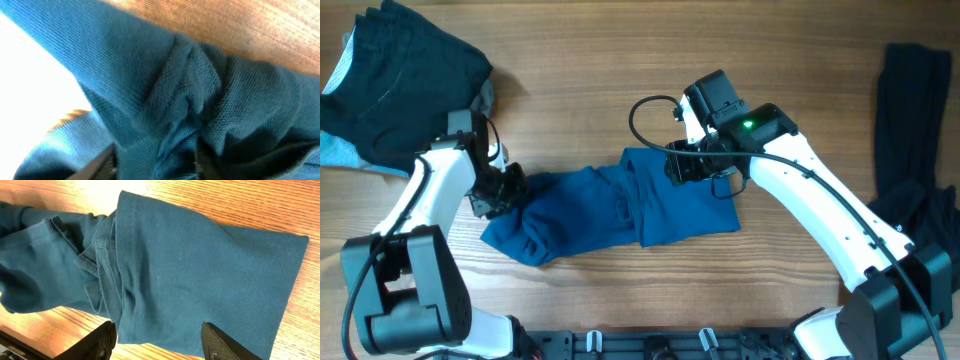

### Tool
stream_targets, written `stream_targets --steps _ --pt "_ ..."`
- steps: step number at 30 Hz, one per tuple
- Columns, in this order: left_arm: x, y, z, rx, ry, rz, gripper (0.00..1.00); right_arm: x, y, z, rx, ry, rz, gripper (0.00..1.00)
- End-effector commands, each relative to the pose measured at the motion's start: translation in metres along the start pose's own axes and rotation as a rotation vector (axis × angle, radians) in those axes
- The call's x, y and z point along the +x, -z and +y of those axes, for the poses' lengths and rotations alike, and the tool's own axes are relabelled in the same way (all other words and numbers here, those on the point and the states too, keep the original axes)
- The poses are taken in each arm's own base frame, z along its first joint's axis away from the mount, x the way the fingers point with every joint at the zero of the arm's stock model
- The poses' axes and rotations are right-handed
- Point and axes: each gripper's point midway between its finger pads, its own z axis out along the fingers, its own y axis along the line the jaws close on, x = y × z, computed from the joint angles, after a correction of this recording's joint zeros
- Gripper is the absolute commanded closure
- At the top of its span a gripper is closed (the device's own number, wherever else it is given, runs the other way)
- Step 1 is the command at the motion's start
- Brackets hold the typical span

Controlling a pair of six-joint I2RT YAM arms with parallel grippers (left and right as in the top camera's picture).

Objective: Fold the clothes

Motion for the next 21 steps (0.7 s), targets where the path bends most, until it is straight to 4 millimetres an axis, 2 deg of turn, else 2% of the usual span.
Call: stream_targets --steps 1,2,7,8,11,15,17,19,21 --pt "0.006 0.001 -0.001 -0.005 -0.007 0.011 0.44 -0.003 0.001 -0.002 0.015 -0.006 -0.011 0.4" --pt "0.008 0.0 0.0 -0.007 -0.006 0.019 0.4 -0.003 0.001 -0.002 0.016 -0.006 -0.011 0.4" --pt "0.015 -0.002 0.002 -0.015 -0.001 0.049 0.38 -0.002 0.001 -0.002 0.018 -0.003 -0.006 0.4" --pt "0.017 -0.004 0.003 -0.017 0.0 0.055 0.39 -0.002 0.001 -0.002 0.018 -0.003 -0.005 0.4" --pt "0.026 -0.01 0.006 -0.024 0.005 0.082 0.52 -0.002 0.001 -0.002 0.018 -0.003 -0.005 0.4" --pt "0.039 -0.019 0.011 -0.031 0.022 0.114 0.53 -0.002 0.001 -0.003 0.021 -0.003 -0.007 0.4" --pt "0.04 -0.022 0.012 -0.03 0.038 0.112 0.62 -0.002 0.001 -0.003 0.021 -0.003 -0.007 0.4" --pt "0.038 -0.023 0.012 -0.027 0.036 0.103 0.81 -0.002 0.001 -0.003 0.02 -0.003 -0.006 0.4" --pt "0.035 -0.023 0.011 -0.024 0.034 0.09 0.94 -0.002 0.001 -0.003 0.021 -0.004 -0.006 0.4"
